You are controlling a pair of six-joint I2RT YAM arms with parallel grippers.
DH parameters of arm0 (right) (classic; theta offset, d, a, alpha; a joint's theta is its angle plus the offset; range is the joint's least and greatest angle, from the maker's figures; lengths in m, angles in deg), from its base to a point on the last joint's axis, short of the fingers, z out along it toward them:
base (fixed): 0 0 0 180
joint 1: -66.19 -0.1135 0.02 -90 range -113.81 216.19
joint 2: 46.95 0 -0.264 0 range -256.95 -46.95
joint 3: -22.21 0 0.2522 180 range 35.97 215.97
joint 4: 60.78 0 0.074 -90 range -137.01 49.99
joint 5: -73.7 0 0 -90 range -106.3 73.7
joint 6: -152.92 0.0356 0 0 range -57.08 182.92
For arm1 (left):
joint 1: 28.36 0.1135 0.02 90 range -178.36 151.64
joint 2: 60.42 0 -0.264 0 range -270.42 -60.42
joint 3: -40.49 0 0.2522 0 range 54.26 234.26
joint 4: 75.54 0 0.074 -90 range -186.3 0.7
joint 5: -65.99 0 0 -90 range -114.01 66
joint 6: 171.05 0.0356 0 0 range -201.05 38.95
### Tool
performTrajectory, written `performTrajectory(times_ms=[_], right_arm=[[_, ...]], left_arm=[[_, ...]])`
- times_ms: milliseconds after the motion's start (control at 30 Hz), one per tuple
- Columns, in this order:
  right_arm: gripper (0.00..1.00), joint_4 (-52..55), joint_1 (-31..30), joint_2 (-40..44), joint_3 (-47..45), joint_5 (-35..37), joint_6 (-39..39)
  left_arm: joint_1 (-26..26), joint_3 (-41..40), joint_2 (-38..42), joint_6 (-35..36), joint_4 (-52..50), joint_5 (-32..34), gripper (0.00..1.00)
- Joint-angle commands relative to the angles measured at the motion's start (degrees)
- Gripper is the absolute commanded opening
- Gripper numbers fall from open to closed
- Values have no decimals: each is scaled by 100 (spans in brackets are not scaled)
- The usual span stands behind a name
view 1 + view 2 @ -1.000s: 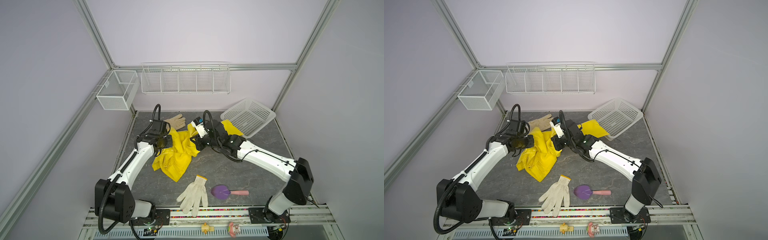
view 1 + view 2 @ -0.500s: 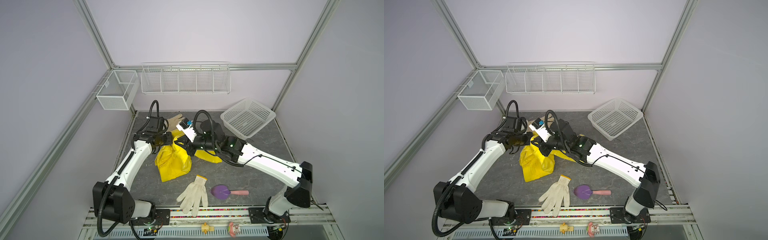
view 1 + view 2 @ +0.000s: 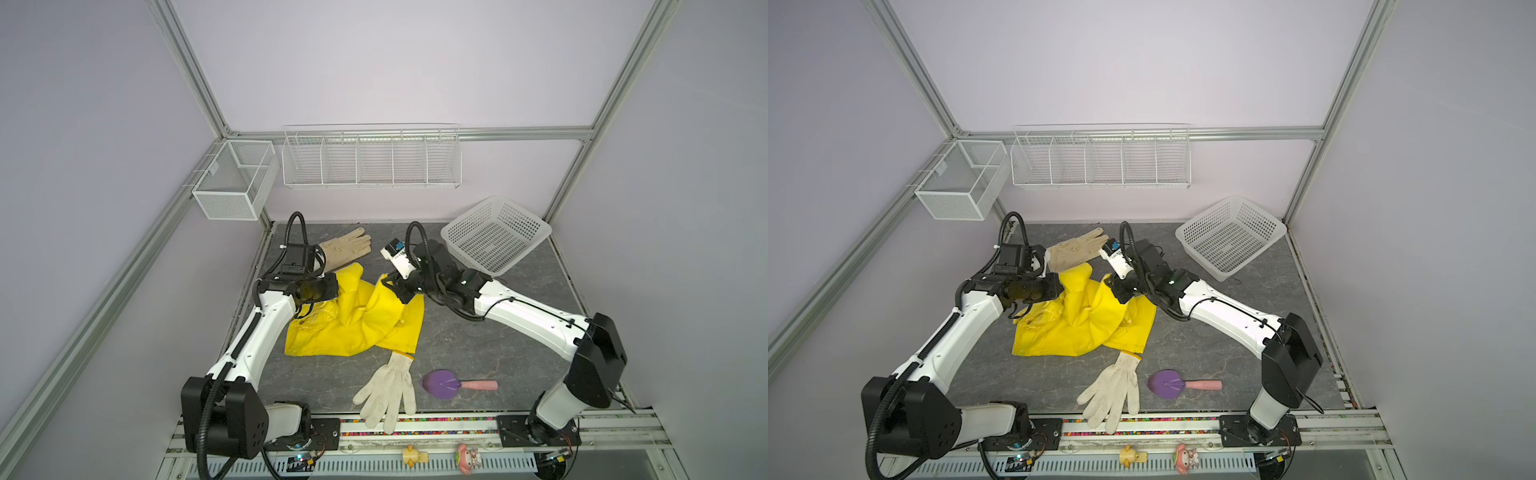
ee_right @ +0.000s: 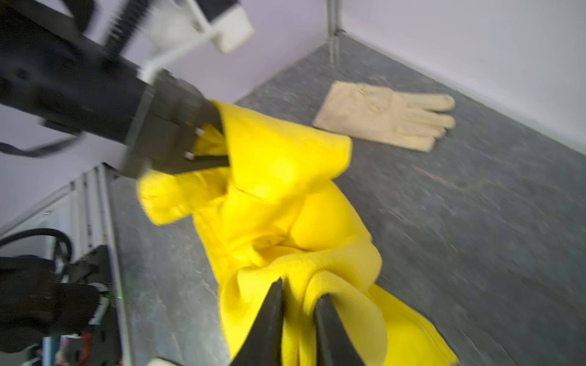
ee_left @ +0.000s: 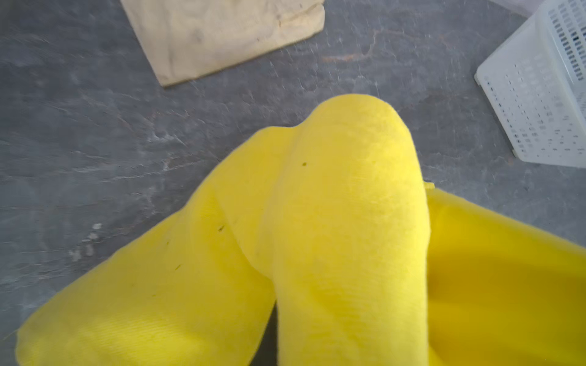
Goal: Fold and stack the trousers
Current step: Place the trousers at the center of the table, then flatten out the trousers at the center of the table.
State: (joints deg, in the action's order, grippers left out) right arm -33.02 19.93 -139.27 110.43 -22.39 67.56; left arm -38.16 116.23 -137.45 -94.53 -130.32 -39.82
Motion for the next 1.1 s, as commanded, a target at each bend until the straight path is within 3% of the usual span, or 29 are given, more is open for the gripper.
performTrajectory(times_ms=[0, 100, 167, 300, 433, 633, 800, 1067], right_arm=[[23, 578, 338, 388, -612, 304, -284], [34, 624, 581, 476, -1206, 264, -410], [43, 757, 628, 525, -1341, 180, -563], [61, 1052, 633, 655, -1292, 176, -864], [70, 1253, 633, 765, -1207, 141, -1234], [83, 1399, 493, 936, -1150, -33, -1634], [91, 1075, 218, 1224, -1487, -58, -1931], [94, 81, -219, 1089, -2180, 231, -2204]], left_arm=[[-21, 190, -348, -230, 524, -1102, 9], [-69, 373, -616, -371, 575, -1225, 9], [-82, 554, -740, -258, 384, -886, 10], [-66, 1290, -1190, 162, -759, 919, 15], [-51, 2064, -1765, 554, -1809, 2563, 43], [-38, 2342, -1456, 450, -2061, 2837, 68], [-13, 1845, -833, -42, -2401, 2770, 73], [72, -47, 595, -1421, -2045, 2598, 77]])
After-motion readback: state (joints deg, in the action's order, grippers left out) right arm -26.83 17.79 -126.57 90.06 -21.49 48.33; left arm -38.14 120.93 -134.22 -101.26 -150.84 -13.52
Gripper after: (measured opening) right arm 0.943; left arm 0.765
